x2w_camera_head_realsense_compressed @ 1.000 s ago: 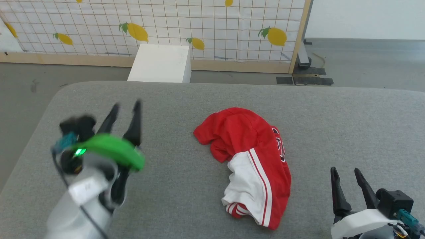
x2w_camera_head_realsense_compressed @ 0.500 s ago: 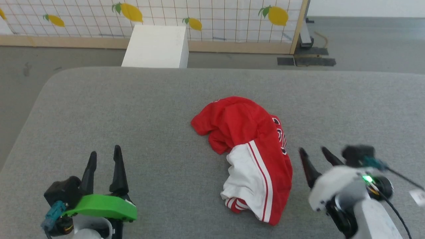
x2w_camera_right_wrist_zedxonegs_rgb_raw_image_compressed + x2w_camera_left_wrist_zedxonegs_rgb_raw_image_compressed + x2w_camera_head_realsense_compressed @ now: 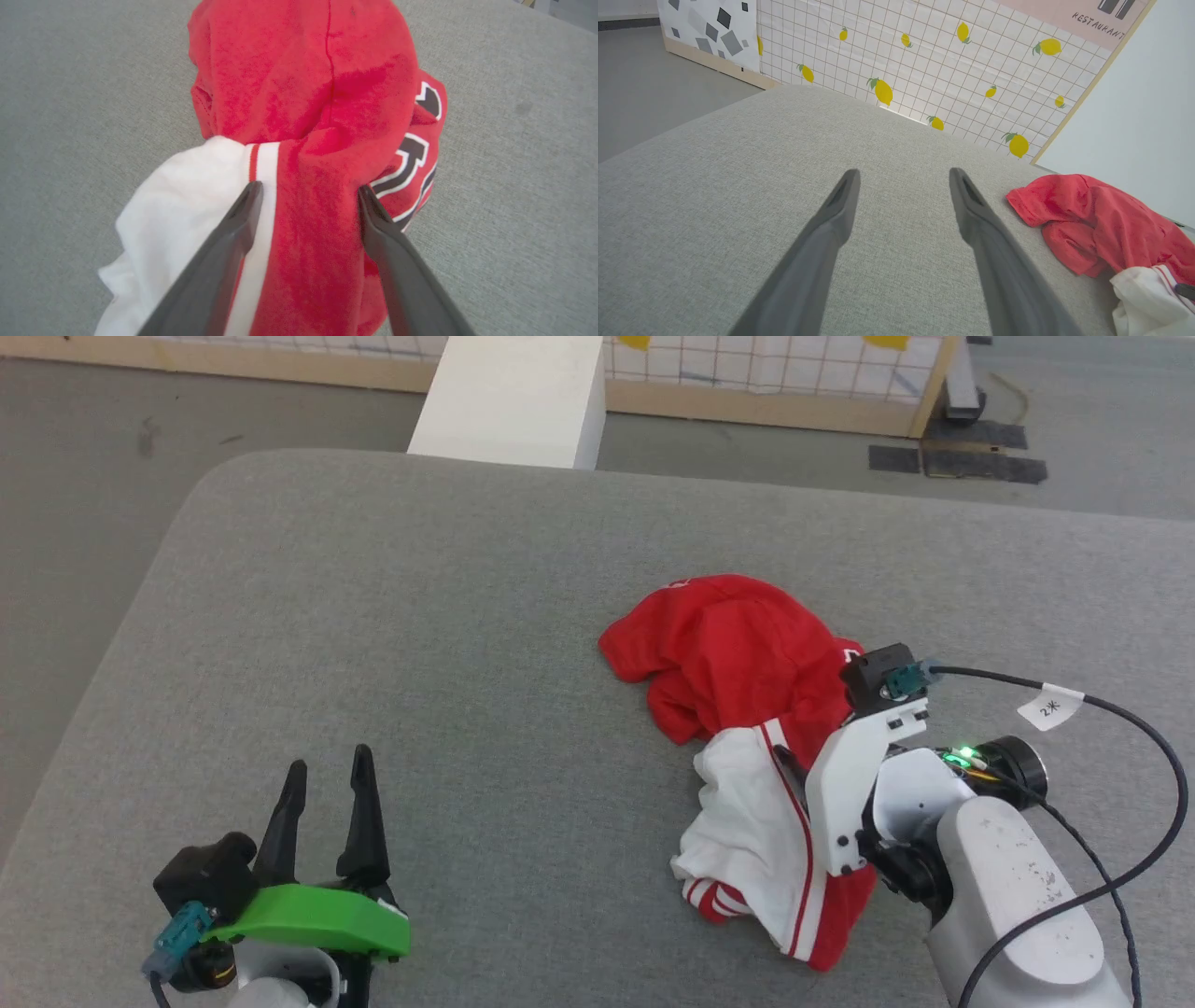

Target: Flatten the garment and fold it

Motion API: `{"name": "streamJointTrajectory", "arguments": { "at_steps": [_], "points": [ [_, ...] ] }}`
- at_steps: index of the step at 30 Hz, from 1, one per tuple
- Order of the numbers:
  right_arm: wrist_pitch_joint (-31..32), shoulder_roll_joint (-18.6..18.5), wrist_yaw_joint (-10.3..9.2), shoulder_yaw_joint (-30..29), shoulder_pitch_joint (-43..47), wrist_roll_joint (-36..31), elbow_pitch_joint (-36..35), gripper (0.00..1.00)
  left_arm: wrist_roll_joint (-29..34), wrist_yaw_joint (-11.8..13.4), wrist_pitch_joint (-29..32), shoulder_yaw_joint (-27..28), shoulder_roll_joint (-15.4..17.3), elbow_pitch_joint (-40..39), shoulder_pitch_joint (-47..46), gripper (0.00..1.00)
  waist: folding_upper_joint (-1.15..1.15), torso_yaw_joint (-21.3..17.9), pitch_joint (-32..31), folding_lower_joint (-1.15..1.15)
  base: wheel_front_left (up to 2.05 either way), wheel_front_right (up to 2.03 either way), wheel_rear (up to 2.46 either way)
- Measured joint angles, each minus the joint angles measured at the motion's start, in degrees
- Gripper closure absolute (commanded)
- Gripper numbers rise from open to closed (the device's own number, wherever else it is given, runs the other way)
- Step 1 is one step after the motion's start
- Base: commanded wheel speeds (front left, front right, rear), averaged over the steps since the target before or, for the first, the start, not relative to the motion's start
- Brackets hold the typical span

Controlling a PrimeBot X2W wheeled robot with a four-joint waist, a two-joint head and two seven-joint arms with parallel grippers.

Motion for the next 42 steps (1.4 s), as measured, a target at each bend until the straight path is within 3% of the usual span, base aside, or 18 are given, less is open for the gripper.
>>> {"name": "streamJointTrajectory", "arguments": {
  "at_steps": [1, 2, 3, 4, 12, 18, 19, 20, 27, 32, 37, 42],
  "points": [
    [0.43, 0.00, 0.00, -0.02, -0.01, -0.07, 0.00, 0.00, 0.14, -0.34, 0.00, 0.32, -0.29, 0.18, -0.18, 0.00, 0.00, 0.37, 0.34, 0.00, 0.00, 0.00, 0.00],
    [0.77, -0.03, 0.00, -0.02, -0.01, 0.12, 0.00, 0.15, 0.29, -0.58, 0.00, 0.57, -0.46, 0.31, -0.25, 0.00, 0.00, 0.62, 0.58, 0.00, 0.00, 0.00, 0.00],
    [0.76, -0.05, 0.00, 0.08, -0.01, 0.37, -0.13, 0.68, 0.47, -0.83, 0.00, 0.79, -0.63, 0.55, -0.32, 0.00, 0.00, 0.91, 0.86, 0.00, 0.00, 0.00, 0.00],
    [0.68, -0.03, 0.00, 0.20, -0.01, 0.44, -0.33, 1.00, 0.57, -1.08, 0.00, 0.94, -0.77, 0.77, -0.42, 0.00, 0.00, 1.18, 1.08, 0.00, 0.00, 0.00, 0.00],
    [-2.18, -0.27, 0.00, 4.63, -0.01, 3.65, -5.06, 1.00, 2.93, -2.59, 0.00, 1.46, -1.68, 2.08, -1.19, 0.00, 0.00, 1.60, 0.71, 0.00, 0.00, 0.00, 0.00],
    [-0.86, 0.02, 0.00, 21.85, 1.30, 15.70, -8.09, 1.00, 3.08, -3.09, -0.01, 1.65, -2.14, 2.86, -1.22, 0.00, 0.00, 0.99, -0.45, 0.00, 0.00, 0.00, 0.00],
    [-0.55, 0.11, 0.00, 23.96, 1.95, 17.15, -7.88, 0.61, 3.08, -3.11, 0.00, 1.70, -2.18, 2.97, -1.22, 0.00, 0.00, 0.84, -0.59, 0.00, 0.00, 0.00, 0.00],
    [-2.82, 0.13, 0.00, 25.68, 2.41, 21.41, -7.47, 0.00, 3.07, -3.55, 0.00, 1.74, -2.34, 3.41, -1.21, 0.00, 0.00, 0.18, -1.08, 0.00, 0.00, 0.00, 0.00],
    [-12.95, 0.00, 0.00, 9.20, 2.51, 16.63, -8.57, 0.00, 3.41, -3.60, 0.00, 2.30, -2.43, 3.99, -1.16, 0.00, 0.00, -1.78, -2.07, 0.00, 0.00, 0.00, 0.00],
    [-14.35, -0.07, 0.00, -1.92, 7.37, 12.73, -10.37, 0.00, 3.42, -3.59, 0.00, 2.50, -2.48, 3.96, -1.07, 0.00, 0.00, -3.37, -2.83, 0.00, 0.00, 0.00, 0.00],
    [-11.95, -0.20, 0.00, -4.76, 11.36, 10.72, -11.71, 0.00, 3.42, -3.59, 0.00, 2.50, -2.58, 3.75, -1.07, 0.00, 0.00, -4.27, -2.69, 0.00, 0.00, 0.00, 0.00],
    [-6.35, -0.15, 0.00, -1.92, 11.16, 7.87, -11.17, 0.00, 3.43, -3.72, 0.00, 2.43, -2.60, 3.64, -1.22, 0.00, 0.00, -3.96, -1.43, 0.00, 0.00, 0.00, 0.00]
  ]
}}
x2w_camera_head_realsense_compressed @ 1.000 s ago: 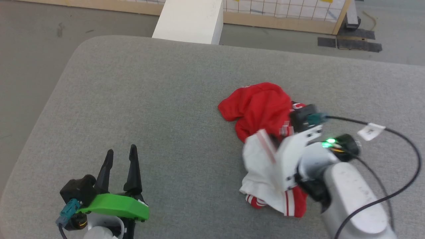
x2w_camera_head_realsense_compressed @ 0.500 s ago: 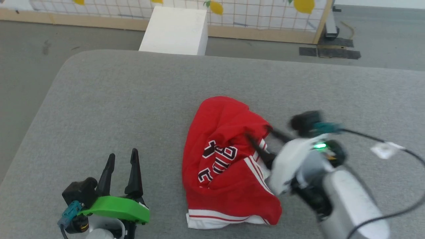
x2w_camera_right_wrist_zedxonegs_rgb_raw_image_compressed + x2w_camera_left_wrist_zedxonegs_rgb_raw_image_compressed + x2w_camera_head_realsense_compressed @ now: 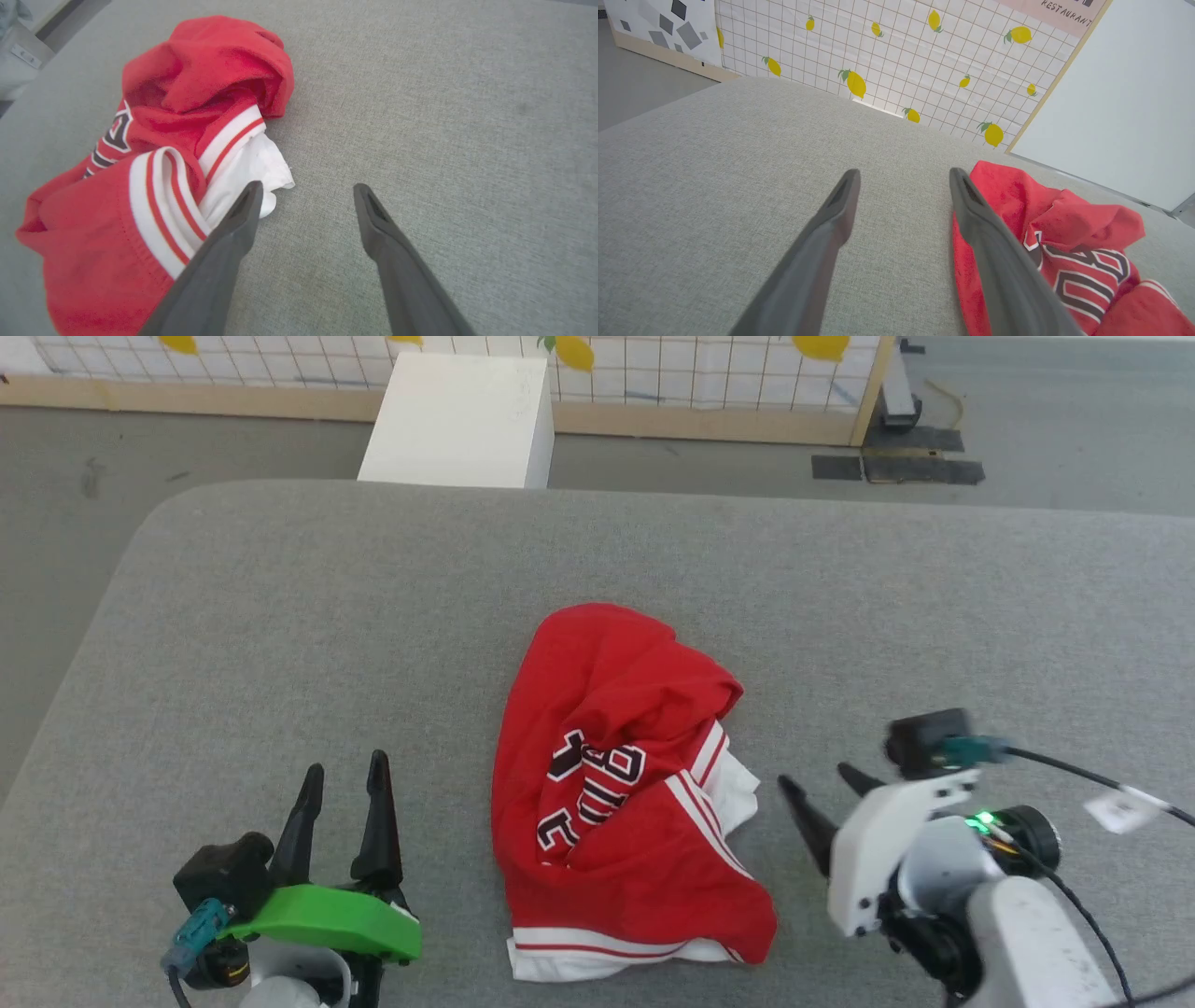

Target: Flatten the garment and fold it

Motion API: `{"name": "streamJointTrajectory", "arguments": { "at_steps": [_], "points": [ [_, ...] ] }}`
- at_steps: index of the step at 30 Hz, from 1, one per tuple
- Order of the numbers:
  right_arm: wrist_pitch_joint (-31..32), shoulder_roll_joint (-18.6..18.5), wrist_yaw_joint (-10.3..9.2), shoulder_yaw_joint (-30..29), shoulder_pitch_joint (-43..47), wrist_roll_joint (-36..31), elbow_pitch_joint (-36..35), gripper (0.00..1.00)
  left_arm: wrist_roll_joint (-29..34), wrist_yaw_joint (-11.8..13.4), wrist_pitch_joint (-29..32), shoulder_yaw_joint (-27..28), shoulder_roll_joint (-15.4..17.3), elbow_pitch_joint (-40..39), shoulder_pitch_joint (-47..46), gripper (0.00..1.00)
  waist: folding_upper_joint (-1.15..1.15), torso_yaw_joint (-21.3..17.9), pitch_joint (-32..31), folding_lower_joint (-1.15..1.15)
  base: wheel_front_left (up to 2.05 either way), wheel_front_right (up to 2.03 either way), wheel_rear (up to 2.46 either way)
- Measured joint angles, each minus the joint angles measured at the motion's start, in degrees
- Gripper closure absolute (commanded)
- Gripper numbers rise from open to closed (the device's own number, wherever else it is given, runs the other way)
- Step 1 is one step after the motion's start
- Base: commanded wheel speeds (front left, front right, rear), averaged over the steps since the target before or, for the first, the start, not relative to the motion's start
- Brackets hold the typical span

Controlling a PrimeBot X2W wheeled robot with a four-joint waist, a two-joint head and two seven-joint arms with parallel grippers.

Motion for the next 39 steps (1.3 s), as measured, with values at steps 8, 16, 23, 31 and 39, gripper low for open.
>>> {"name": "streamJointTrajectory", "arguments": {
  "at_steps": [8, 16, 23, 31, 39],
  "points": [
    [7.01, 0.08, 0.00, 5.02, -7.30, -7.09, 6.75, 0.00, -0.57, -0.62, 0.00, -0.48, -0.11, 0.93, -1.42, 0.00, 0.00, 2.05, 2.46, 0.00, 0.00, 0.00, 0.00],
    [10.34, 0.05, 0.00, 8.48, -9.89, -9.05, 12.67, 0.00, -1.43, -1.13, 0.00, -1.02, -0.21, 1.91, -2.43, 0.00, 0.00, 5.17, 4.93, 0.00, 0.00, 0.00, 0.00],
    [8.39, 0.08, -0.01, 8.39, -11.26, -7.62, 13.17, 1.00, -1.42, -1.31, 0.00, -0.18, -0.24, 2.18, -2.47, 0.00, 0.00, 5.32, 6.08, 0.00, 0.00, 0.00, 0.00],
    [3.53, 0.22, 0.00, -4.77, -9.59, -6.81, 5.99, 1.00, -0.83, -1.32, -0.01, 0.26, -0.29, 2.03, -2.43, 0.00, 0.00, 2.71, 4.53, 0.00, 0.00, 0.00, 0.00],
    [7.45, 0.05, 0.00, -31.01, -1.14, -15.99, -4.33, 1.00, -0.76, -1.32, 0.00, 0.13, -0.33, 1.71, -2.35, 0.00, 0.00, -0.29, 2.99, 0.00, 0.00, 0.00, 0.00]
  ]
}}
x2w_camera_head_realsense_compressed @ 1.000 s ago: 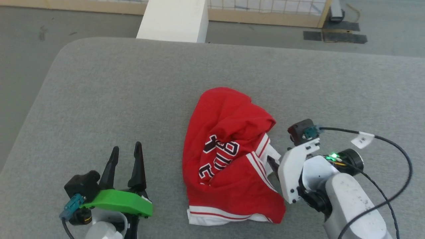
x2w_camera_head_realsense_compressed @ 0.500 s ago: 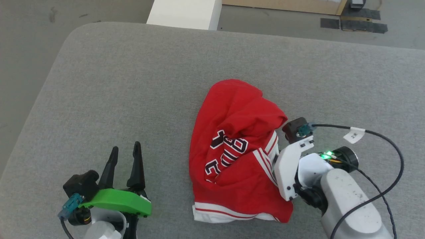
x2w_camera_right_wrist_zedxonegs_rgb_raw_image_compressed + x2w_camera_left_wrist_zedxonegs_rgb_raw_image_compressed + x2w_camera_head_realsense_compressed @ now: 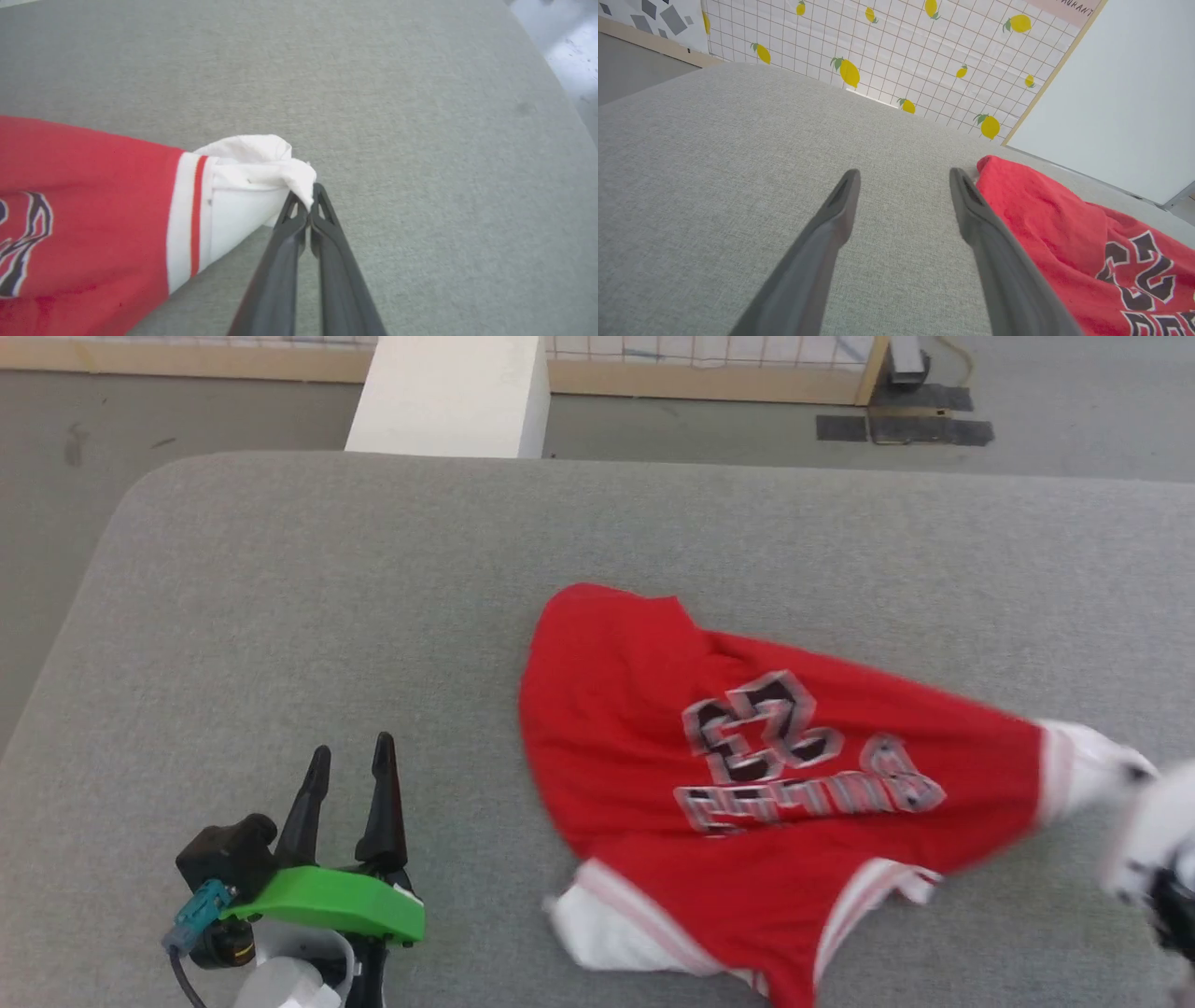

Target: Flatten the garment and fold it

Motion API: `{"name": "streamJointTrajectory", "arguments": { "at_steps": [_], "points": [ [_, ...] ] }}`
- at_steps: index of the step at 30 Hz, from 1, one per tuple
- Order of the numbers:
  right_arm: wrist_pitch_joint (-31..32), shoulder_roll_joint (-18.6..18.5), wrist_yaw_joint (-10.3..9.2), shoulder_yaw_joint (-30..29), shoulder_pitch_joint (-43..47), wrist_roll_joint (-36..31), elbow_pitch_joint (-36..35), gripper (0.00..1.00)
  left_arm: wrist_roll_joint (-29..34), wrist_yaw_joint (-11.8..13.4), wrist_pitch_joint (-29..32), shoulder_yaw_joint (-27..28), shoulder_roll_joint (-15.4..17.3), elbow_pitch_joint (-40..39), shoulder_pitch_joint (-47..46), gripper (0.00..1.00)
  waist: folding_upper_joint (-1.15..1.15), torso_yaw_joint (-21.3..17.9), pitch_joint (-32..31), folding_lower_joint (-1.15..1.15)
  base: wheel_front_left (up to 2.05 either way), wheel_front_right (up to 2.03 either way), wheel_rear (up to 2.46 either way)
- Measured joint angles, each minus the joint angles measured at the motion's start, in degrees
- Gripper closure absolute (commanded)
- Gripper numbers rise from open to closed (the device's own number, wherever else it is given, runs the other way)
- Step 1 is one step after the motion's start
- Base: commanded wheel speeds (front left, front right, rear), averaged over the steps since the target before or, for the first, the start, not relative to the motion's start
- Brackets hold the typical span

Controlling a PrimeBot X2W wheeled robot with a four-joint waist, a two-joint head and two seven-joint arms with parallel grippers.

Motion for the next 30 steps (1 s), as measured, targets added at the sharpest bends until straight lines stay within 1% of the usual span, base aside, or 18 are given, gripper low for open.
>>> {"name": "streamJointTrajectory", "arguments": {
  "at_steps": [2, 5, 6, 7, 10, 12, 15, 18, 20, 22, 23, 24, 26, 27, 29, 30],
  "points": [
    [1.78, -0.01, 0.00, -6.27, 2.14, -0.52, -0.40, 1.00, 0.00, 0.00, 0.00, -0.21, -0.02, 0.03, 0.00, 0.00, 0.00, -0.40, -0.30, 0.00, 0.00, 0.00, 0.00],
    [3.41, 0.01, 0.00, -11.66, 3.97, -0.82, 0.37, 1.00, -0.04, -0.01, 0.00, -0.23, -0.03, 0.20, 0.05, 0.00, 0.00, -0.76, -0.55, 0.00, 0.00, 0.00, 0.00],
    [3.30, -0.03, 0.00, -12.02, 4.16, -0.92, 0.53, 0.52, -0.05, -0.01, 0.00, -0.21, -0.04, 0.25, 0.10, 0.00, 0.00, -0.88, -0.62, 0.00, 0.00, 0.00, 0.00],
    [2.58, -0.05, 0.00, -11.68, 4.37, -0.66, 0.36, 0.00, -0.05, -0.01, 0.00, -0.16, -0.04, 0.32, 0.19, 0.00, 0.00, -1.05, -0.73, 0.00, 0.00, 0.00, 0.00],
    [-1.19, 0.01, 0.00, -9.03, 4.33, 4.88, -0.71, 0.00, -0.05, -0.01, 0.00, 0.04, -0.04, 0.75, 0.59, 0.00, 0.00, -1.56, -1.21, 0.00, 0.00, 0.00, 0.00],
    [-4.92, 0.03, 0.00, -6.49, 4.36, 9.96, -2.56, 0.00, -0.05, 0.00, 0.00, 0.02, -0.04, 0.94, 1.14, 0.00, 0.00, -1.85, -1.79, 0.00, 0.00, 0.00, 0.00],
    [-9.29, 0.03, 0.00, -3.31, 4.90, 15.32, -4.19, 0.00, -0.18, 0.00, 0.12, -0.18, -0.04, 1.07, 1.41, 0.00, 0.00, -2.40, -2.53, 0.00, 0.00, 0.00, 0.00],
    [-12.30, 0.05, 0.00, -1.63, 7.22, 17.98, -5.25, 0.00, -0.89, 0.00, 3.01, -1.72, -0.04, 1.08, 0.54, 0.00, 0.00, -2.91, -3.10, 0.00, 0.00, 0.00, 0.00],
    [-13.18, -0.04, 0.00, -0.62, 8.64, 18.98, -5.30, 0.00, -1.09, -0.01, 7.53, -3.58, 0.18, 1.86, -1.98, 0.00, 0.00, -3.12, -3.22, 0.00, 0.00, 0.00, 0.00],
    [-13.90, 0.02, 0.00, 0.92, 9.35, 20.08, -5.31, 0.00, -1.59, -0.02, 13.19, -5.38, 0.18, 2.89, -7.14, 0.00, 0.00, -3.30, -2.89, 0.00, 0.00, 0.00, 0.00],
    [-14.17, 0.02, 0.00, 1.67, 9.40, 20.11, -5.35, 0.00, -1.60, 0.41, 16.00, -5.94, 0.20, 3.57, -9.62, 0.00, 0.00, -3.41, -2.67, 0.00, 0.00, 0.00, 0.00],
    [-14.54, 0.09, 0.00, 2.29, 9.40, 20.11, -5.41, 0.00, -2.16, 1.36, 19.18, -6.55, 0.09, 4.50, -12.63, 0.00, 0.00, -3.59, -2.38, 0.00, 0.00, 0.00, 0.00],
    [-14.86, 0.08, 0.00, 3.03, 9.50, 20.17, -5.44, 0.00, -3.42, 2.96, 28.97, -9.65, 0.21, 7.59, -18.40, 0.00, 0.00, -3.95, -1.79, 0.00, 0.00, 0.00, 0.00],
    [-14.89, 0.05, 0.00, 3.26, 9.61, 20.17, -5.47, 0.00, -3.43, 3.43, 32.06, -10.81, 0.16, 8.65, -20.17, 0.00, 0.00, -4.12, -1.54, 0.00, 0.00, 0.00, 0.00],
    [-15.13, 0.10, 0.00, 3.70, 9.64, 20.20, -5.48, 0.00, -3.05, 4.21, 40.78, -14.96, 0.08, 11.67, -23.87, 0.00, 0.00, -4.80, -0.99, 0.01, 0.00, 0.00, 0.00],
    [-15.13, 0.10, 0.00, 3.77, 9.64, 20.15, -5.50, 0.00, -2.77, 4.23, 43.47, -16.28, 0.04, 12.55, -24.83, 0.00, 0.00, -5.11, -0.77, 0.00, 0.00, 0.00, 0.00]
  ]
}}
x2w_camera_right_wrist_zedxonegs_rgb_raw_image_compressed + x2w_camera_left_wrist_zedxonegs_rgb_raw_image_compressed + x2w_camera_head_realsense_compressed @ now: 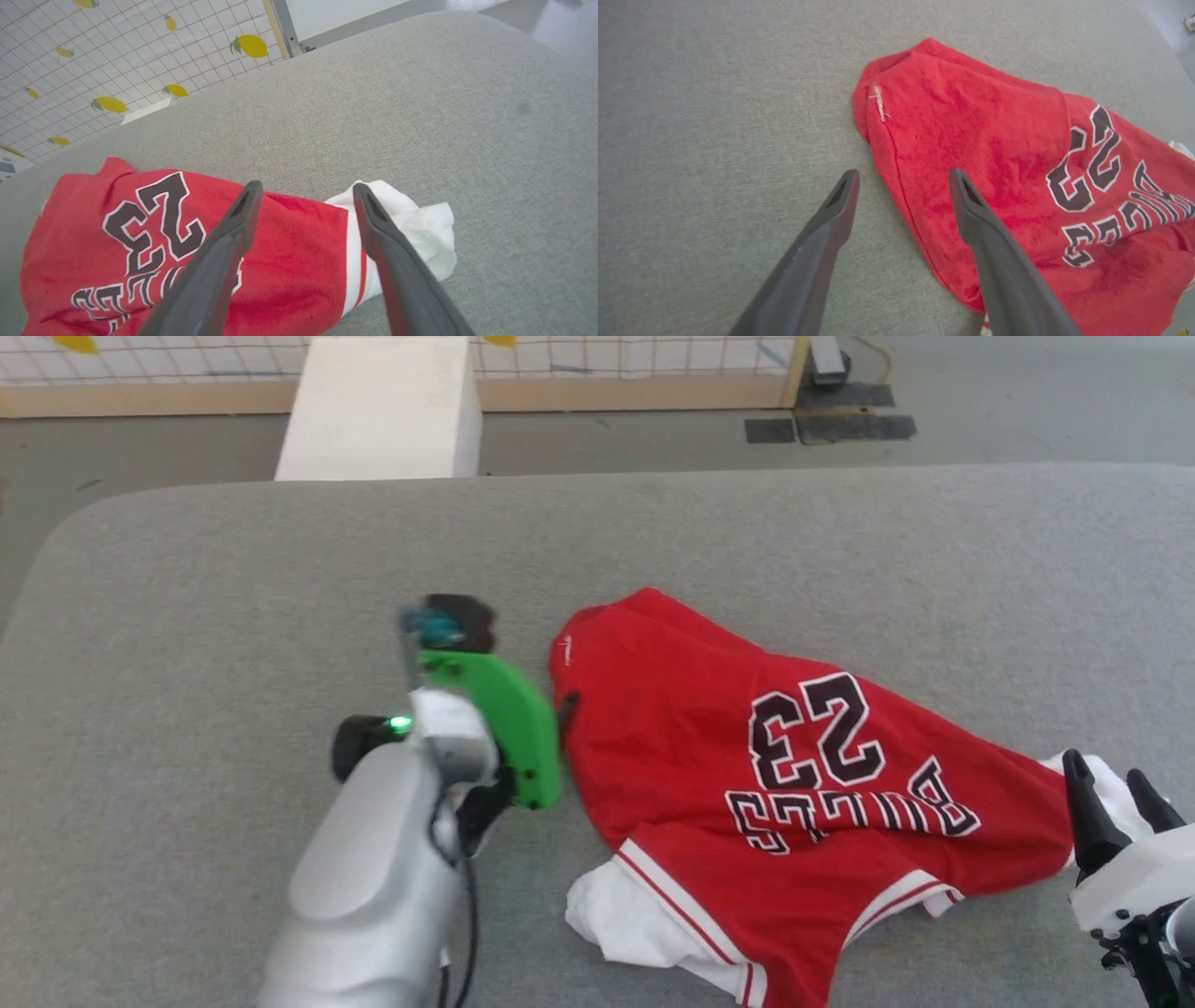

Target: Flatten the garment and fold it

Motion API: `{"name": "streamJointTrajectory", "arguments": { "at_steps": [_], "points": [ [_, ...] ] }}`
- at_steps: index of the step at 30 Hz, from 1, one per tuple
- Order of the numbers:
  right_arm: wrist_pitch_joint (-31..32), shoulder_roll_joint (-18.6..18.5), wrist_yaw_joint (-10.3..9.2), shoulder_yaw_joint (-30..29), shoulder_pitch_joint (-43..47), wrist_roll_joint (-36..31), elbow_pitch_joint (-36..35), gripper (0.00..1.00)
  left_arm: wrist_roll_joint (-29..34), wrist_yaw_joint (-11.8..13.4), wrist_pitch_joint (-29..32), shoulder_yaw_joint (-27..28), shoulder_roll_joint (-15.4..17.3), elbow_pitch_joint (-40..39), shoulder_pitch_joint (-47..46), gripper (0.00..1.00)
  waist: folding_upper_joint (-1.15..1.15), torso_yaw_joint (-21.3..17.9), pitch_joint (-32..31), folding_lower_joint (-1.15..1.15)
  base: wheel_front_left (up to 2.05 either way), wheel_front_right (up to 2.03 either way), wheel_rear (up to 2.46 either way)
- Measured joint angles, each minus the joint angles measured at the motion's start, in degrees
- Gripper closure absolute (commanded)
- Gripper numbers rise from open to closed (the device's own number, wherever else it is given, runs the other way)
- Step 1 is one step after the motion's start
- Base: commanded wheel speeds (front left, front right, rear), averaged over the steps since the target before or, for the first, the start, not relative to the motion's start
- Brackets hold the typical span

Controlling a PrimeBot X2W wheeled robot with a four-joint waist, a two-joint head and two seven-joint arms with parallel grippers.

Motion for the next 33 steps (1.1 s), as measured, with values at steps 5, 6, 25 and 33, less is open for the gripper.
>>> {"name": "streamJointTrajectory", "arguments": {
  "at_steps": [5, 6, 25, 33],
  "points": [
    [-0.40, -0.03, 0.00, -0.30, 0.00, 0.00, -0.08, 0.00, 0.51, -0.71, 10.74, -6.53, -0.20, 3.71, -2.79, 0.00, 0.00, -1.79, 1.57, 0.00, 0.00, 0.00, 0.00],
    [-0.66, -0.03, 0.00, -0.34, 0.00, 0.00, -0.08, 0.00, 0.69, -0.77, 12.16, -7.72, -0.21, 4.35, -2.88, 0.00, 0.00, -2.12, 1.93, 0.00, 0.00, 0.00, 0.00],
    [-2.00, -0.04, 0.00, 2.46, -0.37, 0.02, 0.15, 0.00, 3.78, 1.22, -6.86, -2.91, 4.16, 7.60, -14.21, 1.00, 0.00, -3.68, 5.92, 0.00, 0.00, 0.00, 0.00],
    [-2.26, -0.04, 0.00, 3.75, -0.63, 0.02, 0.21, 0.00, 4.49, 1.91, -16.99, 0.63, 6.03, 13.08, -25.72, 1.00, 0.00, -4.88, 8.14, 0.00, 0.00, 0.00, 0.00]
  ]
}}
